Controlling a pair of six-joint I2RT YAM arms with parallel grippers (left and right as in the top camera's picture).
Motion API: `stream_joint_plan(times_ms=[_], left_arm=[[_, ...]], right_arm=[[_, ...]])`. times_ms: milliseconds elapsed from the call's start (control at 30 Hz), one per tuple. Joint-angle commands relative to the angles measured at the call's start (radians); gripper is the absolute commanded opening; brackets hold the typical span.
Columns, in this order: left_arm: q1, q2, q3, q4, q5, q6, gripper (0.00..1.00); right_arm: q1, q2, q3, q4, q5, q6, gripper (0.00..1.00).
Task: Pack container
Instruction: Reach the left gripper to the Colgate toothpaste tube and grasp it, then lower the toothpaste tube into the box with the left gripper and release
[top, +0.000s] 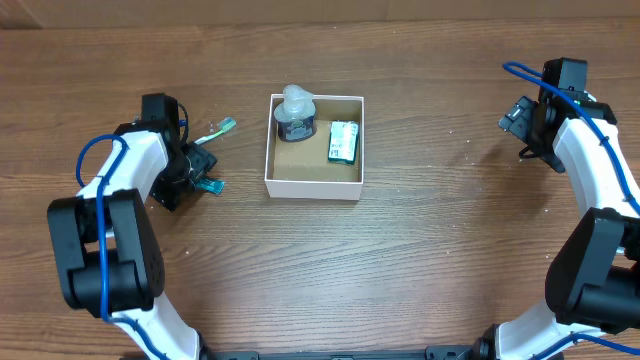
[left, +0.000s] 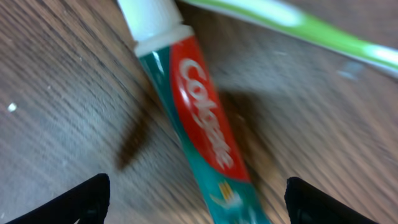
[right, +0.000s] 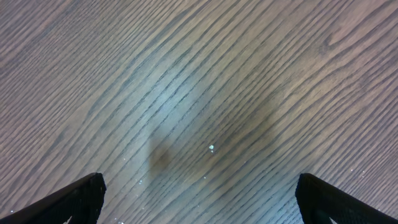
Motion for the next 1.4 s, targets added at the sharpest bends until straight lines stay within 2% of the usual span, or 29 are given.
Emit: stream_joint_plan(times_ms=[0, 67, 133, 200, 300, 467, 567, 700, 833, 900, 1000, 1200, 1267, 1367], left_arm=[[0.022, 0.059, 0.01, 0.025, -0.017, -0.011, 0.83], [0.024, 0.083, 0.01, 0.041, -0.018, -0.011, 0.75], [0.025, 0.093, 0.01, 0.047, -0.018, -0.01, 0.52], [0.025, 0.094, 0.01, 0.044, -0.018, -0.006, 0.24], [0.024, 0.094, 0.01, 0.043, -0.006, 0.04, 0.04], [0.025, 0.093, 0.033, 0.036, 0.098, 0.167, 0.04], [0.025, 0.09, 0.096, -0.024, 0.135, 0.219, 0.04], [0.023, 0.09, 0.262, -0.168, 0.177, 0.329, 0.04], [0.016, 0.09, 0.507, -0.365, 0.226, 0.396, 0.04], [-0.007, 0.09, 0.631, -0.433, 0.311, 0.501, 0.04], [-0.071, 0.086, 0.743, -0.486, 0.42, 0.657, 0.04], [-0.297, 0.084, 0.838, -0.496, 0.423, 0.903, 0.04], [-0.396, 0.084, 0.838, -0.499, 0.397, 1.035, 0.04], [-0.508, 0.085, 0.837, -0.506, 0.27, 1.138, 0.05]], right_arm=[[-0.001, 0.001, 0.014, 0.003, 0.004, -0.002, 1.0], [-0.001, 0.001, 0.014, 0.003, 0.004, -0.002, 1.0], [-0.001, 0.001, 0.014, 0.003, 0.004, -0.002, 1.0], [-0.001, 0.001, 0.014, 0.003, 0.003, -0.002, 1.0], [-0.001, 0.001, 0.014, 0.003, 0.004, -0.002, 1.0], [-0.001, 0.001, 0.014, 0.003, 0.004, -0.002, 1.0], [-0.001, 0.001, 0.014, 0.003, 0.004, -0.002, 1.0], [-0.001, 0.001, 0.014, 0.003, 0.004, -0.002, 1.0], [-0.001, 0.001, 0.014, 0.003, 0.003, -0.002, 1.0], [-0.001, 0.001, 0.014, 0.003, 0.004, -0.002, 1.0], [-0.001, 0.001, 0.014, 0.003, 0.004, -0.002, 1.0], [-0.001, 0.001, 0.014, 0.003, 0.004, -0.002, 1.0], [-0.001, 0.001, 0.014, 0.003, 0.004, -0.002, 1.0], [-0.001, 0.001, 0.014, 0.003, 0.004, -0.002, 1.0]])
